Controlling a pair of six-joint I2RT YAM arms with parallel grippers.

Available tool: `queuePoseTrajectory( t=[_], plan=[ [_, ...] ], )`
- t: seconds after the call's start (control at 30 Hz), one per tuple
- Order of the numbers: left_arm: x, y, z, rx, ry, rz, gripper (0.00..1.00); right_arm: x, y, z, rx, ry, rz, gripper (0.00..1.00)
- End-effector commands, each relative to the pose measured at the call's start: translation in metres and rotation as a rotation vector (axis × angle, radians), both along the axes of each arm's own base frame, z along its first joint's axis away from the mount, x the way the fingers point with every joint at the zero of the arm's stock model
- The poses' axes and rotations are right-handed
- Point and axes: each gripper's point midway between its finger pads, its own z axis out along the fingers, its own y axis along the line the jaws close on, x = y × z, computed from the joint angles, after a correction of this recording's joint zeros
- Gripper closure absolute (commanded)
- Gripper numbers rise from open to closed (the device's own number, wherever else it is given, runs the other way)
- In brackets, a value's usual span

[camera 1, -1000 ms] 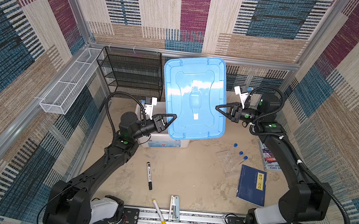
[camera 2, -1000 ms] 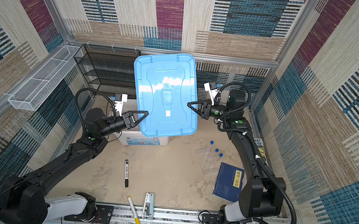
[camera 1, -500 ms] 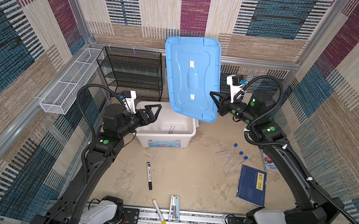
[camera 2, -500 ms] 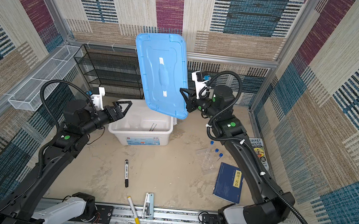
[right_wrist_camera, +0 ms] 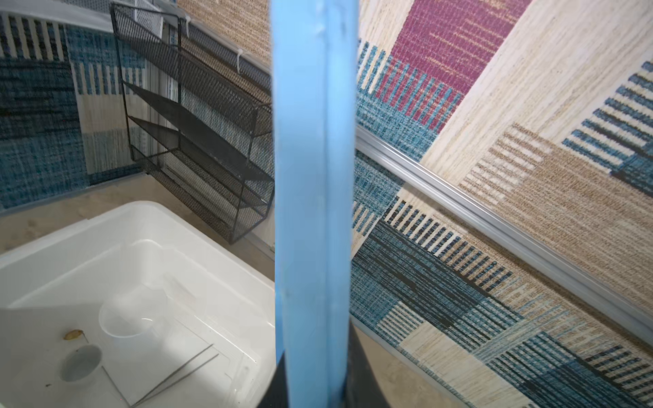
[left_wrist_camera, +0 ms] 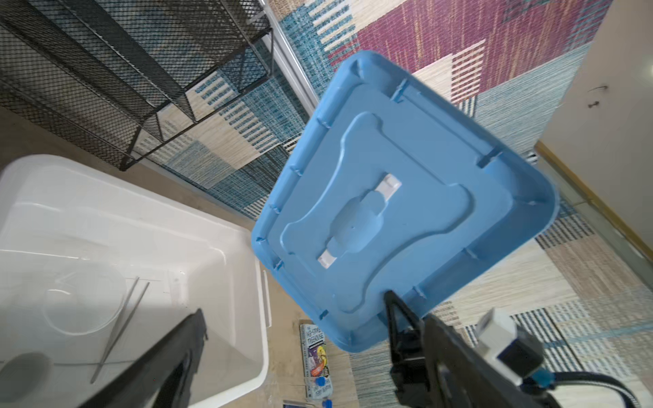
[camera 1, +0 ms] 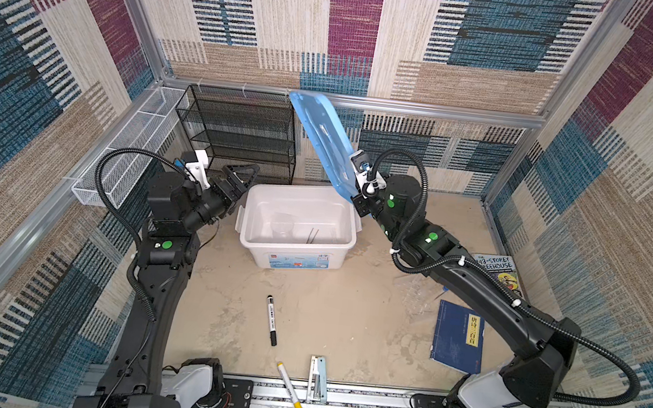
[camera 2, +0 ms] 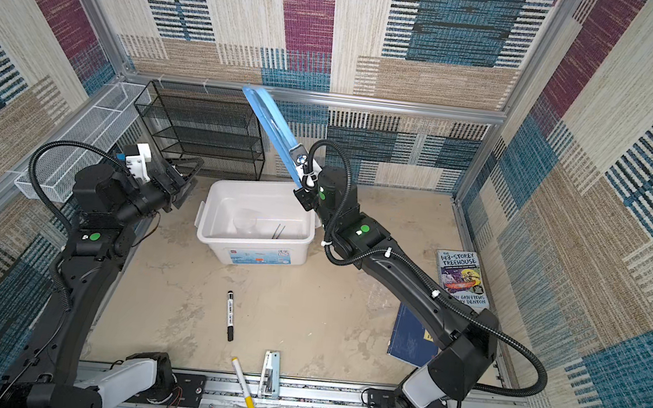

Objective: Organize the chemistry lab equipment
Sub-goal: 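Release the lid with left gripper while right tilts it over the bin, then lower the blue lid onto the white bin with right while left regrasps its edge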

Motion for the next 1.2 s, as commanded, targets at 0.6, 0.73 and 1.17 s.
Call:
queuePoseTrajectory(
  t=[0.6,0.73,1.17],
  plan=[
    [0.015,-0.038,0.043,-0.05,0.0,-0.132,0.04,-0.051,0.049,-0.024,-0.235,-0.165,0.134,0.89],
    [0.018,-0.043,0.024,-0.044,0.048,-0.168,0.19,-0.054,0.051,-0.03,-0.254,-0.17,0.139,0.89],
    [0.019,-0.051,0.003,-0.039,0.09,-0.232,0.85,-0.053,0.059,-0.043,-0.26,-0.133,0.158,0.5]
  ],
)
